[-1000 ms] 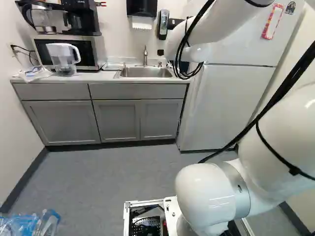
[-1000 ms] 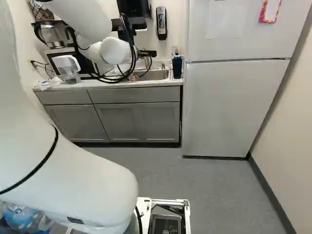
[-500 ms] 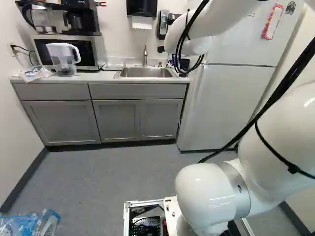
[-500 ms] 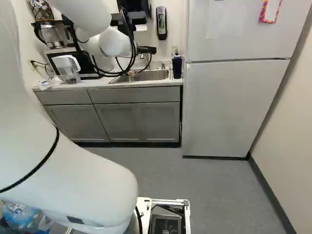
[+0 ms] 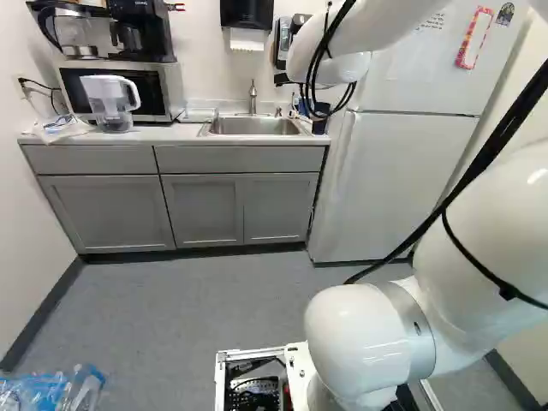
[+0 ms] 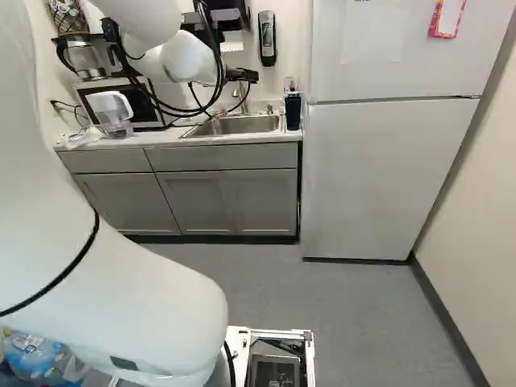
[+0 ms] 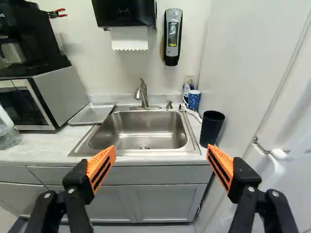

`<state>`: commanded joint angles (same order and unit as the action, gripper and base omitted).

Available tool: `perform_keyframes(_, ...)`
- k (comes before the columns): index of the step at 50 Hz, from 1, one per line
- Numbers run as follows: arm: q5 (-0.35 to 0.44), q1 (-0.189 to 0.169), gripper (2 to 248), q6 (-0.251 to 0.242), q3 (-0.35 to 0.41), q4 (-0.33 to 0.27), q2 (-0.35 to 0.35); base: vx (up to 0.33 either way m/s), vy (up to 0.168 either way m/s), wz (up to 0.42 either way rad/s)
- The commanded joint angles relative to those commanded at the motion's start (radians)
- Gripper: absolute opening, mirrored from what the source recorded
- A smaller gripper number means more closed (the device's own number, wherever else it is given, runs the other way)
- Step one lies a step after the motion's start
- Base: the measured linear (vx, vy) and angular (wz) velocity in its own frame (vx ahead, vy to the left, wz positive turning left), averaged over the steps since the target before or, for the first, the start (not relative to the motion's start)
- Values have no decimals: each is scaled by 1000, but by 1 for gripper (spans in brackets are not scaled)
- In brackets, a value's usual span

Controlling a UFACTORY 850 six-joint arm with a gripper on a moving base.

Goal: Rinse the cup and place it in the tray

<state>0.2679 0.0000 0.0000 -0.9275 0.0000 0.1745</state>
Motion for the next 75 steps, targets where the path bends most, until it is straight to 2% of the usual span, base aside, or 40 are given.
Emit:
perform_keyframes(40,0,0,247,0,-17,0,-2,5,3,8)
perform_keyframes(75,0,0,247,0,-17,0,-2,96,26,-18)
